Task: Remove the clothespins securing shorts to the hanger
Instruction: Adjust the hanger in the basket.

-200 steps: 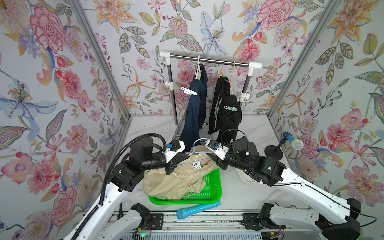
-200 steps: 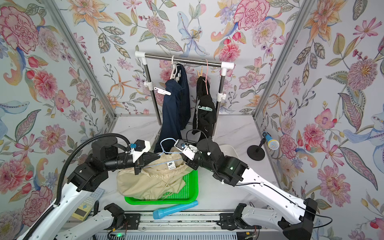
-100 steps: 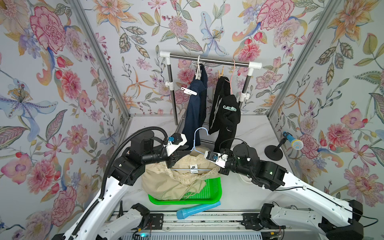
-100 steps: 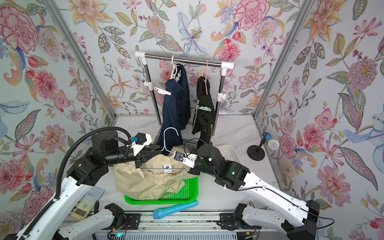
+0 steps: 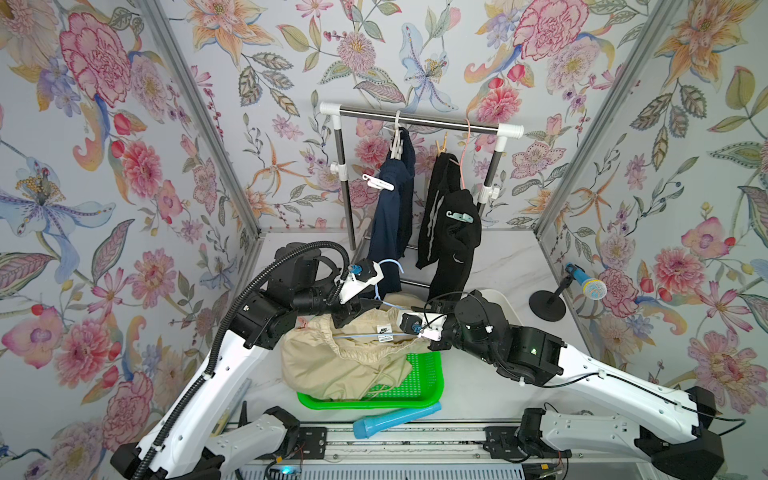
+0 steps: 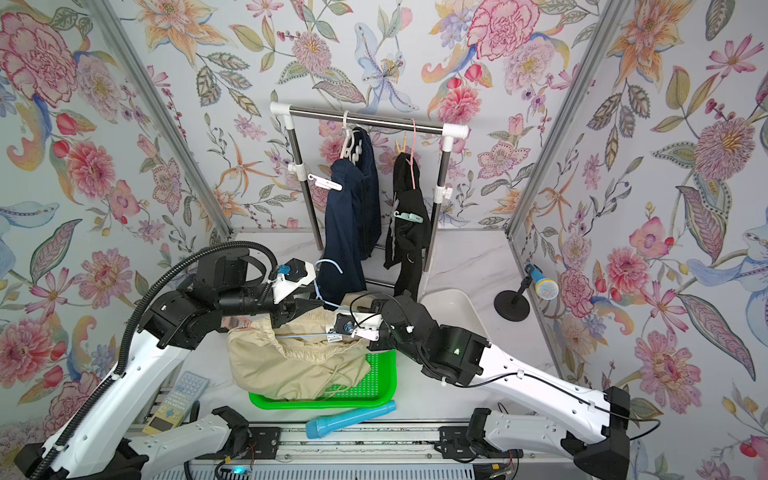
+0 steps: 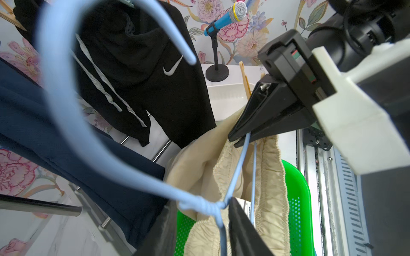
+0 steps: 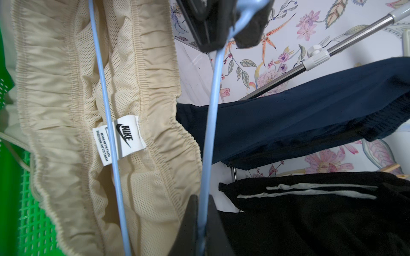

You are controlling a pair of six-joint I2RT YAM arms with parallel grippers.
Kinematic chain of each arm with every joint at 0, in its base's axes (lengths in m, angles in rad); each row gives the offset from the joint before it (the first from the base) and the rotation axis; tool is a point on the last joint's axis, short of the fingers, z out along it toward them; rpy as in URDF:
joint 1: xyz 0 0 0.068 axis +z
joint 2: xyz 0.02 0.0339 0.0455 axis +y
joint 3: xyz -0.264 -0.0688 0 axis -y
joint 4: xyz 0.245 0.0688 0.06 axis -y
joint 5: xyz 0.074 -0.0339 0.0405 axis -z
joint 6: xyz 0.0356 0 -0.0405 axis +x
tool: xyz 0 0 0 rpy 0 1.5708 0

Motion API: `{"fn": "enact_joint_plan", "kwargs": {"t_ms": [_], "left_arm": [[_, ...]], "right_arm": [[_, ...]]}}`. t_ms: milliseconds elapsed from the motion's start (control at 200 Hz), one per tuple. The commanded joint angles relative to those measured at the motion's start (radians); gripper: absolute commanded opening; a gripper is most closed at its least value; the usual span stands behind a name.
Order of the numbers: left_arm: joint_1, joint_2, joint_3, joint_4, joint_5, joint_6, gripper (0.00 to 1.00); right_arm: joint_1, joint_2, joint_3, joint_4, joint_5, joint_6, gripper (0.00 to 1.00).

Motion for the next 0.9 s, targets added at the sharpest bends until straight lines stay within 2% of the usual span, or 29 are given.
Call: {"fn": "enact_joint_plan", "kwargs": {"t_ms": [0, 230, 335, 360, 445, 495, 530, 590, 640, 786, 836, 896], "left_arm": [[-0.008, 0.012, 0.026, -0.047, -0.042, 0.036, 0.32], [-0.020, 0.026, 0.008, -0.032, -0.012, 0.033, 0.29], [-0.022, 0.022, -0.017, -0.018, -0.013, 0.028, 0.34], [-0.023, 0.022, -0.020, -0.019, -0.014, 0.027, 0.34], [-0.023, 0.016, -0.026, -0.022, -0.028, 0.024, 0.20], [-0.023, 0.008, -0.033, -0.024, -0.039, 0.023, 0.19], [-0.024, 0.002, -0.036, -0.025, -0.050, 0.023, 0.21], [-0.023, -0.011, -0.045, -0.026, -0.062, 0.023, 0.41], [-0.024, -0.021, -0.053, -0.024, -0.066, 0.022, 0.43], [-0.023, -0.032, -0.059, -0.026, -0.074, 0.023, 0.28], [-0.023, -0.032, -0.057, -0.024, -0.078, 0.021, 0.18], [-0.023, -0.033, -0.058, -0.015, -0.080, 0.013, 0.12]], "right_arm": [[0.020, 0.001, 0.048, 0.046, 0.009, -0.036, 0.00], [0.026, 0.034, 0.065, 0.046, 0.023, -0.060, 0.00], [0.026, 0.035, 0.065, 0.046, 0.008, -0.058, 0.00], [0.025, 0.033, 0.065, 0.048, 0.006, -0.057, 0.00], [0.026, 0.025, 0.065, 0.050, 0.002, -0.053, 0.00], [0.026, 0.016, 0.062, 0.052, 0.000, -0.053, 0.00], [0.025, 0.010, 0.059, 0.052, -0.001, -0.050, 0.00], [0.026, -0.004, 0.055, 0.055, -0.005, -0.046, 0.00], [0.025, -0.015, 0.049, 0.057, -0.012, -0.043, 0.00], [0.028, -0.031, 0.041, 0.063, -0.023, -0.034, 0.00], [0.028, -0.031, 0.038, 0.063, -0.023, -0.033, 0.00], [0.027, -0.031, 0.037, 0.062, -0.023, -0.030, 0.00]]}}
